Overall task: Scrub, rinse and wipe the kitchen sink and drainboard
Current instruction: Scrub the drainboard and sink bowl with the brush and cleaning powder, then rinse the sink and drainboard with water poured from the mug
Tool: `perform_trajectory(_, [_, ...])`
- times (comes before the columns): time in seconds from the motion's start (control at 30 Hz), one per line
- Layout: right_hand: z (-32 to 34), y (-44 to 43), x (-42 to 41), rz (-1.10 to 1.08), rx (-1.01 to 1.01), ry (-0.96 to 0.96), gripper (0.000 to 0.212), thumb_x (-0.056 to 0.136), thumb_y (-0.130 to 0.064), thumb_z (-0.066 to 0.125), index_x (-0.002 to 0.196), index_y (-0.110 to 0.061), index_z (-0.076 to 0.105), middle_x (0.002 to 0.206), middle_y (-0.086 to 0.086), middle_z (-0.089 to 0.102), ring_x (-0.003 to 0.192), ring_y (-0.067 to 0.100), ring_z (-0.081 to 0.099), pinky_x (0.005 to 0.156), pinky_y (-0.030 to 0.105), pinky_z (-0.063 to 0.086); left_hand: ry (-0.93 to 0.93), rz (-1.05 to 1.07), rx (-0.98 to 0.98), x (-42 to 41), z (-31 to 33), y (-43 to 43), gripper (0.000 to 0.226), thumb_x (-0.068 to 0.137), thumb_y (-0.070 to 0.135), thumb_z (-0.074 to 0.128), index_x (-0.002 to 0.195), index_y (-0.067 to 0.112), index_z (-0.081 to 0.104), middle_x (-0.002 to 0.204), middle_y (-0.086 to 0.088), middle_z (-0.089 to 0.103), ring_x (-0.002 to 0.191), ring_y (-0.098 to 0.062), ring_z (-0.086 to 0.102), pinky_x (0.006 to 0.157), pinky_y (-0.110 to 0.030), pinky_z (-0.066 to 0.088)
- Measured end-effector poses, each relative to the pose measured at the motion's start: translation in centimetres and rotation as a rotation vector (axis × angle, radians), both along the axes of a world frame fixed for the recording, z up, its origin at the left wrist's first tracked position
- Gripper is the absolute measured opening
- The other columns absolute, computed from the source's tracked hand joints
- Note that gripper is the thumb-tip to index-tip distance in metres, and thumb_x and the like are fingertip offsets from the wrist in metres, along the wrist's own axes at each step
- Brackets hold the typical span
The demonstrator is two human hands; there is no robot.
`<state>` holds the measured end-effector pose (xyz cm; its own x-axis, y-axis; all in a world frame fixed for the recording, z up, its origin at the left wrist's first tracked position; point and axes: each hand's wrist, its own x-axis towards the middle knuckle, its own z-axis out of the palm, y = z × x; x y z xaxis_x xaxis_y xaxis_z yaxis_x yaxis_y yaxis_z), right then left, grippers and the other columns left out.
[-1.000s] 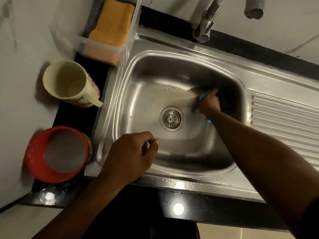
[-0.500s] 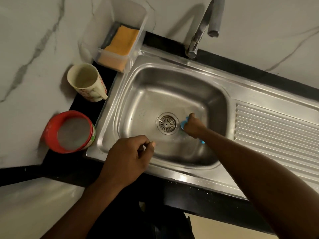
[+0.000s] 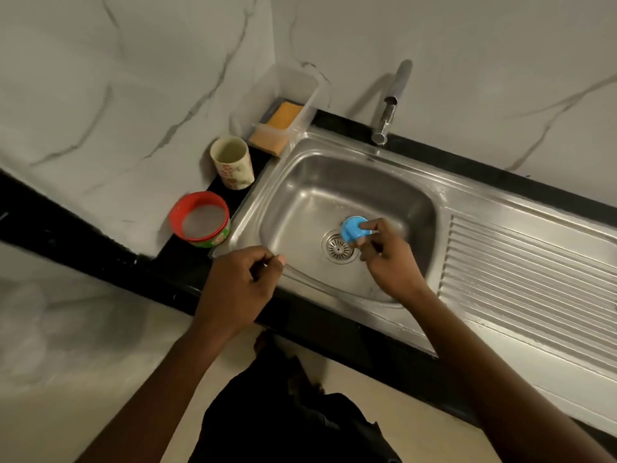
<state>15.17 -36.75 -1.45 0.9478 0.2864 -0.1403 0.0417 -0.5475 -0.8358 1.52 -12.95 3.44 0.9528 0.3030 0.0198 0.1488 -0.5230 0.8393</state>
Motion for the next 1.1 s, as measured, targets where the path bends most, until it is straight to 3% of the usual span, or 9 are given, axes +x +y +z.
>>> perform_trajectory(0.13, [1.6,2.3,-3.8,0.149,0.0,-0.105,0.026,0.101,-0.029,0.066,0.124,-0.033,0.055,0.107,-0.011,0.076,0.09,0.001,0.069,0.079,0.018,0.052,0.01,0.126,-0.052,-2.5,1.1,1.3,0.027,0.099,0.032,0.068,0.076,0.019,0.072,0.06,-0.002,0.064,0.059,-0.02,0.064,0.067,-0.047,0.057])
perform_trajectory(0.23, [2.2,4.2,-6.2,0.281,-0.041,-0.184,0.028,0.102,-0.033,0.064,0.127,-0.036,0.052,0.117,-0.012,0.072,0.098,0.0,0.066,0.082,0.011,0.049,0.0,0.201,-0.045,-4.4,1.2,2.7,0.025,0.1,0.032,0.069,0.078,0.021,0.074,0.06,-0.003,0.064,0.06,-0.027,0.064,0.063,-0.054,0.058])
perform_trajectory(0.37, [1.6,8.0,-8.8,0.441,-0.149,-0.287,0.028,0.103,-0.039,0.057,0.129,-0.035,0.045,0.121,0.001,0.066,0.095,0.016,0.065,0.079,0.033,0.056,0.005,0.264,-0.04,-6.9,1.1,4.9,0.028,0.099,0.034,0.067,0.076,0.019,0.072,0.058,-0.005,0.062,0.058,-0.032,0.062,0.058,-0.055,0.055])
perform_trajectory(0.47, [0.9,11.7,-10.6,0.501,-0.195,-0.337,0.028,0.104,-0.036,0.056,0.13,-0.031,0.048,0.122,0.004,0.062,0.095,0.018,0.062,0.074,0.029,0.051,0.024,0.309,-0.052,-8.7,1.0,6.7,0.035,0.099,0.035,0.067,0.073,0.012,0.068,0.059,-0.011,0.06,0.059,-0.036,0.06,0.056,-0.052,0.052])
perform_trajectory(0.6, [-0.8,17.0,-12.3,0.525,-0.192,-0.386,0.03,0.101,-0.031,0.062,0.129,-0.028,0.051,0.121,0.006,0.063,0.104,0.022,0.062,0.084,0.034,0.055,0.046,0.338,-0.049,-10.7,1.0,9.2,0.032,0.099,0.033,0.068,0.073,0.015,0.071,0.057,-0.008,0.061,0.057,-0.03,0.061,0.056,-0.048,0.052])
perform_trajectory(0.83, [-3.9,24.6,-12.8,0.506,-0.247,-0.463,0.032,0.1,-0.031,0.063,0.13,-0.023,0.054,0.122,0.008,0.063,0.104,0.021,0.064,0.085,0.032,0.057,0.091,0.276,-0.052,-11.9,0.8,13.3,0.027,0.099,0.032,0.068,0.075,0.018,0.072,0.056,0.001,0.061,0.05,-0.009,0.055,0.053,-0.031,0.045])
perform_trajectory(0.97, [-5.0,26.7,-12.5,0.501,-0.341,-0.51,0.03,0.098,-0.028,0.068,0.124,-0.02,0.056,0.119,0.012,0.066,0.102,0.025,0.065,0.082,0.036,0.059,0.114,0.227,-0.036,-11.6,0.5,15.2,0.024,0.099,0.031,0.067,0.077,0.023,0.072,0.057,0.005,0.062,0.051,-0.008,0.056,0.05,-0.022,0.043])
perform_trajectory(1.1, [-5.7,27.2,-12.4,0.497,-0.37,-0.527,0.033,0.092,-0.019,0.075,0.122,-0.019,0.061,0.119,0.012,0.069,0.104,0.026,0.066,0.083,0.037,0.057,0.119,0.177,-0.033,-11.0,0.1,16.3,0.026,0.099,0.034,0.067,0.075,0.023,0.07,0.058,0.0,0.062,0.051,-0.01,0.055,0.05,-0.024,0.042])
